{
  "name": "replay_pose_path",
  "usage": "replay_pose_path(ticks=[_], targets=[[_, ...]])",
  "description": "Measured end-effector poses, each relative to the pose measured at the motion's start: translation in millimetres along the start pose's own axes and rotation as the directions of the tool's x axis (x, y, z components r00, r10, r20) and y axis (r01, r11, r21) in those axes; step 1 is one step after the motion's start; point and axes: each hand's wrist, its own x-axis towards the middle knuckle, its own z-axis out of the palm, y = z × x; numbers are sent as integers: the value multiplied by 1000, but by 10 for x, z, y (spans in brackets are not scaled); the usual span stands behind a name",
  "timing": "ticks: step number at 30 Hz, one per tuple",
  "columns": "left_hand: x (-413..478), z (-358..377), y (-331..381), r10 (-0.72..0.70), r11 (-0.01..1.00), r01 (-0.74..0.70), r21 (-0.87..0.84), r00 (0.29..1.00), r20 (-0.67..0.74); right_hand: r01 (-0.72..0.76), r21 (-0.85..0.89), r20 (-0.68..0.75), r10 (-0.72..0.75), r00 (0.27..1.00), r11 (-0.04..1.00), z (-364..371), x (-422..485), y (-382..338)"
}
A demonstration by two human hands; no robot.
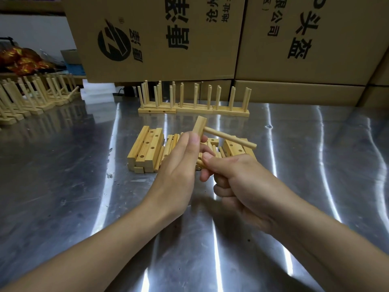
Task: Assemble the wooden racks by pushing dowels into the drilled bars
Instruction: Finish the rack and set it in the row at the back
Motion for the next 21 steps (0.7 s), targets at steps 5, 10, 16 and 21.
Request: replay_pose_path(ticks=[5, 10, 16, 21], targets=[[61, 10, 49, 11, 996, -22, -89, 992, -123, 178, -264, -38, -194, 980, 948, -125, 55, -96], [126, -166, 42, -132, 950, 32, -310, 942, -310, 288, -381, -295, -411, 863, 879, -496, 191, -67], [180, -234, -6, -305, 837, 79, -542, 889, -341, 162, -905, -130, -616, 777, 394, -602, 348, 220], [162, -188, -7, -299, 842, 65, -536, 883, -362, 139, -981, 40, -565, 824, 133, -529, 359, 336]])
